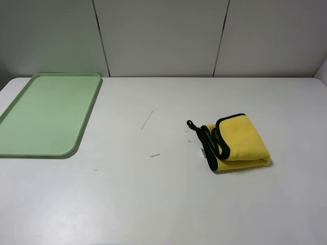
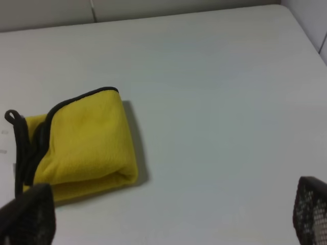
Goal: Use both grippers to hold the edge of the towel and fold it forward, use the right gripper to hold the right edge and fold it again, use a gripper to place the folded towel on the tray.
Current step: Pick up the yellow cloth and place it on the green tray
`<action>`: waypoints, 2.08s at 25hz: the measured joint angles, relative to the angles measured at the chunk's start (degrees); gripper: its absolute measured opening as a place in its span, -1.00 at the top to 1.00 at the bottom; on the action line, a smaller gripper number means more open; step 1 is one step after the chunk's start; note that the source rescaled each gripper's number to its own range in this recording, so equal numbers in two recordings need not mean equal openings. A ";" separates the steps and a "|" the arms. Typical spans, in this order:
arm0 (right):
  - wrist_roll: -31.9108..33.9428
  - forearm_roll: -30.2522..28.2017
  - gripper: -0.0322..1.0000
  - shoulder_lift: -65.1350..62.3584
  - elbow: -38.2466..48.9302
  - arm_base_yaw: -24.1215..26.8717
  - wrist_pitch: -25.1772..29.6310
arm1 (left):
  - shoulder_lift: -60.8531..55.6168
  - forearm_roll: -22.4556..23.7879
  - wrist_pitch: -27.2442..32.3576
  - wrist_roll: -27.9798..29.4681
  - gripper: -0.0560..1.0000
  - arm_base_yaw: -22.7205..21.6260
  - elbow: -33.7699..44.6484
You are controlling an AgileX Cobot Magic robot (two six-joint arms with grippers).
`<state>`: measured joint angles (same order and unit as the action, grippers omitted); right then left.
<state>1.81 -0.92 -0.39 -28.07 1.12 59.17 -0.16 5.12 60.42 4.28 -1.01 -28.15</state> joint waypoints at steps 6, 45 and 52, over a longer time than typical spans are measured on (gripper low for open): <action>-0.22 0.06 -1.00 0.00 0.00 0.00 0.00 | 0.00 0.00 0.00 0.00 -0.93 0.00 0.00; -0.26 0.18 -1.00 0.00 0.00 0.00 -0.12 | 30.03 0.09 0.46 -0.05 -0.90 -0.09 -14.56; -0.26 0.18 -1.00 0.00 0.00 0.00 -0.12 | 48.27 -1.13 -3.61 -0.16 -0.90 2.34 -22.65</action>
<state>1.55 -0.74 -0.39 -28.07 1.12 59.04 48.10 3.99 56.81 4.12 1.33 -50.81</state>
